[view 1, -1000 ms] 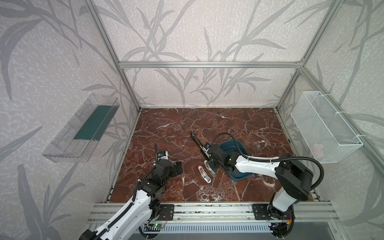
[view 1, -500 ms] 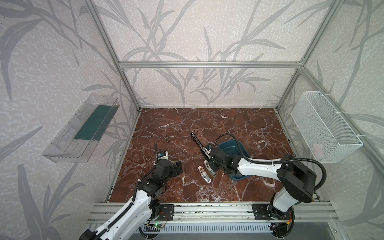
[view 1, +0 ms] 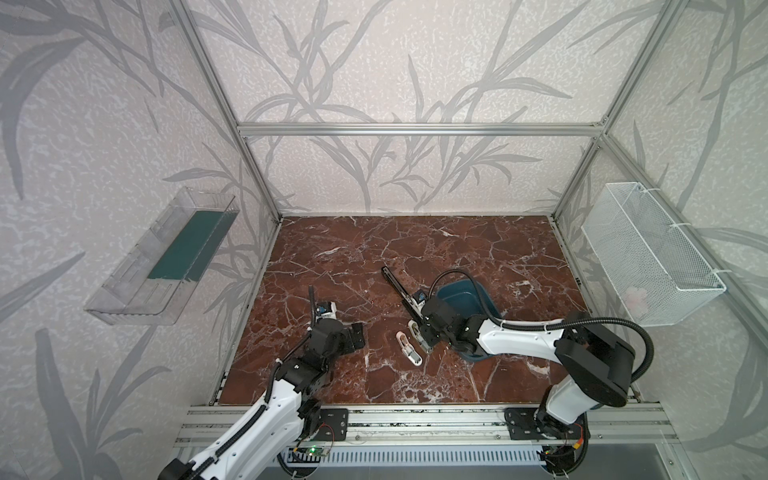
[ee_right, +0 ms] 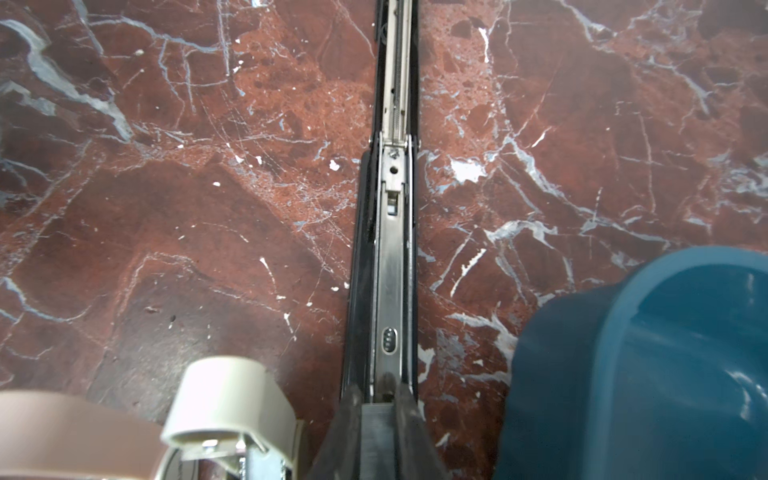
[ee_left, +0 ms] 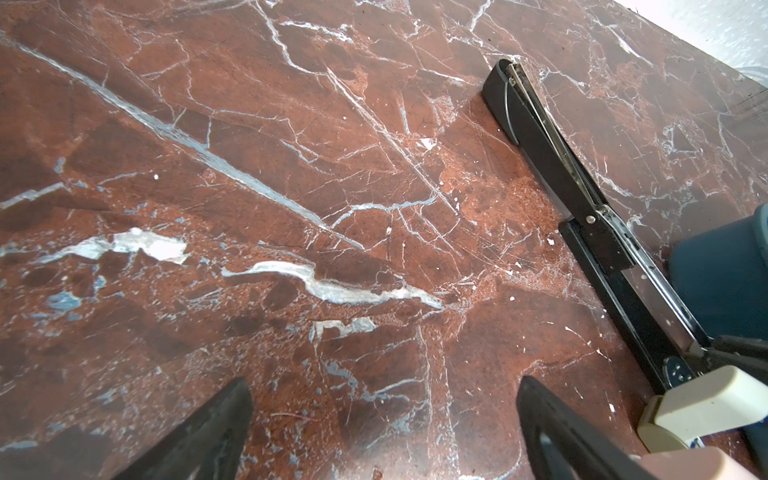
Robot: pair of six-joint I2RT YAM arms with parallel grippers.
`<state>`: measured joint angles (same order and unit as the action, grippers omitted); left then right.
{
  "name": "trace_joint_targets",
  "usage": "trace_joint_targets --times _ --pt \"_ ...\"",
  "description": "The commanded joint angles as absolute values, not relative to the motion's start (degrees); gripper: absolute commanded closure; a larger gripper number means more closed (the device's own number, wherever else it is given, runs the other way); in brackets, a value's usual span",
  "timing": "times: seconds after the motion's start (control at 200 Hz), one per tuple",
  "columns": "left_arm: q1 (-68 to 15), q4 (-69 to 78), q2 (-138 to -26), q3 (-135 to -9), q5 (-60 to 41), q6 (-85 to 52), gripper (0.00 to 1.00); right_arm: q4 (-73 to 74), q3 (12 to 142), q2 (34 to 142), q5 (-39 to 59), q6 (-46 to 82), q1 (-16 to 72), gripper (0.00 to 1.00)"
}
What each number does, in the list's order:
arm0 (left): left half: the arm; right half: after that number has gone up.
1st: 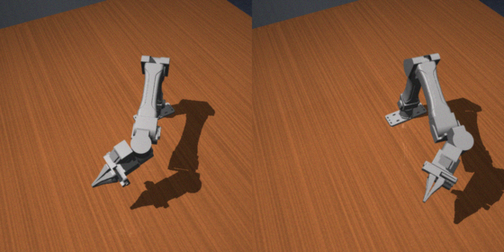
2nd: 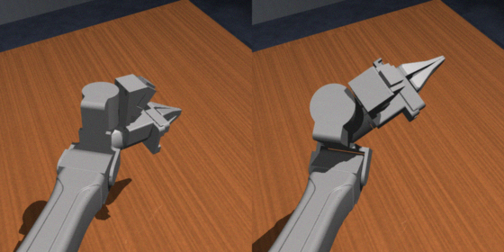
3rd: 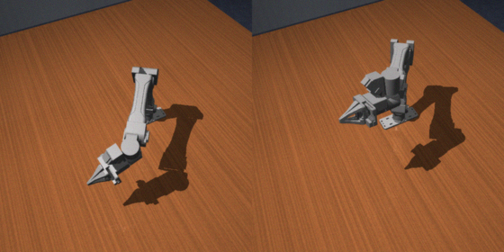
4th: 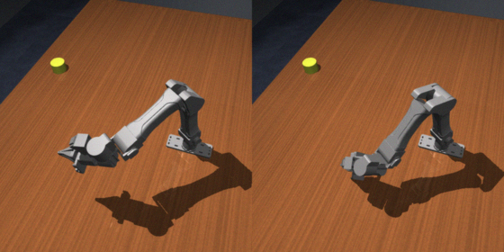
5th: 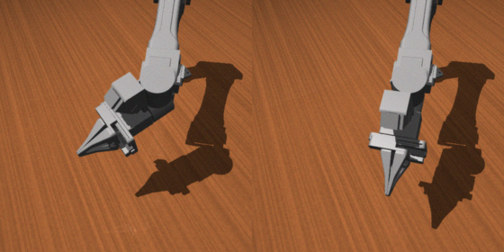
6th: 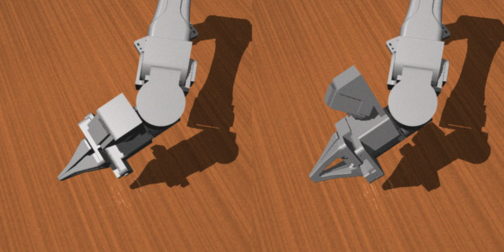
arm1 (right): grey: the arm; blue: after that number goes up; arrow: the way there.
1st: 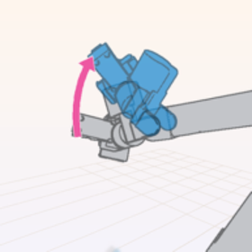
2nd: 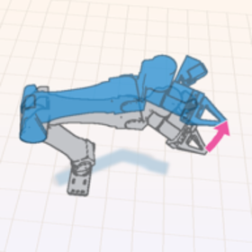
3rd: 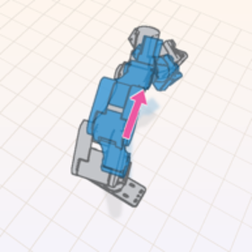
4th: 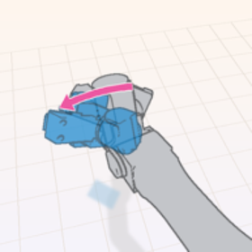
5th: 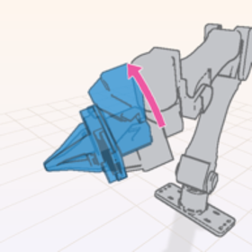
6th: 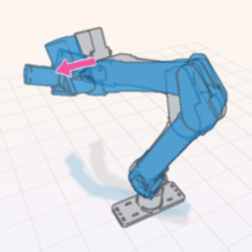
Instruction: Load the staples into the stapler
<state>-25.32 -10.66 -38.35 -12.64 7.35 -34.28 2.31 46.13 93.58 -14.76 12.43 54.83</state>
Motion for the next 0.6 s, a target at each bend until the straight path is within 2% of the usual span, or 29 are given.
trace_joint_targets --times 0.0,0.205,0.355,0.595 --pt "-25.1 -9.9 -38.4 -14.0 7.9 -35.0 0.01 1.9 45.9 92.9 -17.0 12.7 55.1 0.84" --pt "-25.1 -9.9 -38.3 -14.0 7.8 -35.0 0.01 2.3 45.3 88.2 -16.4 11.6 55.1 0.84" --pt "-25.1 -9.9 -38.1 -14.1 7.9 -35.0 0.01 10.4 41.1 84.7 -17.3 10.0 55.1 0.84" --pt "-25.1 -10.0 -38.1 -14.1 8.0 -35.0 0.01 14.7 40.8 87.3 -18.4 8.6 55.0 0.85"
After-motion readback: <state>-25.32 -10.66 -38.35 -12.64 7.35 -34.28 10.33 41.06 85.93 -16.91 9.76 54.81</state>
